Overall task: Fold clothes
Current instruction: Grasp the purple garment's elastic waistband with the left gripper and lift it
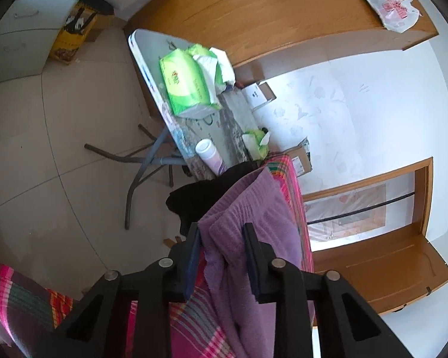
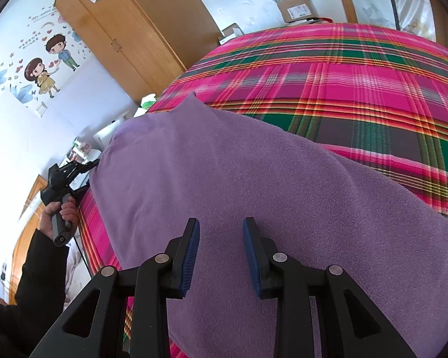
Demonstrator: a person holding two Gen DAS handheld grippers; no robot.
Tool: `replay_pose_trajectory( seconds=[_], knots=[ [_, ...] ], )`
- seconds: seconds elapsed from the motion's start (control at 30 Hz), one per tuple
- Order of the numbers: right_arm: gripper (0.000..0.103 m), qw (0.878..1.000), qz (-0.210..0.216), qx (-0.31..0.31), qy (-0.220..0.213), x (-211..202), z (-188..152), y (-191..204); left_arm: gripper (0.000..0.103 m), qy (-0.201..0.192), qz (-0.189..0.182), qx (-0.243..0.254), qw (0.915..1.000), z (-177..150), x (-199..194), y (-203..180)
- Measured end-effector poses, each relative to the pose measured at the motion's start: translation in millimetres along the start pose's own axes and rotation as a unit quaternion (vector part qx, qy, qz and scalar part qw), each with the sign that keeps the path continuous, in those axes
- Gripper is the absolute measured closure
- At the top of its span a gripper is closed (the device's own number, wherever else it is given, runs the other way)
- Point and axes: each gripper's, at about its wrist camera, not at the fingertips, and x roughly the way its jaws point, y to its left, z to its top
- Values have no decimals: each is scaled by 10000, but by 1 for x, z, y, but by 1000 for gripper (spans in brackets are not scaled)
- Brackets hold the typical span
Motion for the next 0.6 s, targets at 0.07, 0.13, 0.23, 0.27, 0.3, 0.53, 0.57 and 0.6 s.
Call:
replay_pose_trajectory(
  seconds=[0.07, 0.13, 0.23, 0.27, 0.3, 0.53, 0.57, 0.6],
  knots=[
    [72, 10000, 3, 5, 0, 0, 0, 0, 77, -74, -24, 80, 9999, 0, -4, -6],
    [72, 10000, 7, 13, -2, 0, -1, 0, 80, -114, -14, 175, 9998, 1, -6, -11],
    [72, 10000, 13, 20, -4, 0, -1, 0, 82, -160, 33, 314, 9994, 1, -9, -19],
    [72, 10000, 16, 23, -5, -1, -1, 0, 82, -177, 40, 355, 9992, 1, -9, -22],
    [72, 10000, 20, 27, -6, -1, -1, -1, 82, -193, 47, 396, 9990, 1, -10, -25],
    [72, 10000, 39, 51, -10, -1, -1, -2, 83, -308, 85, 700, 9970, 1, -15, -48],
    [72, 10000, 42, 55, -10, -1, -1, -2, 83, -321, 73, 765, 9965, 1, -16, -53],
    [72, 10000, 44, 58, -11, -1, -1, -3, 83, -339, 57, 848, 9958, 0, -17, -59]
  ],
)
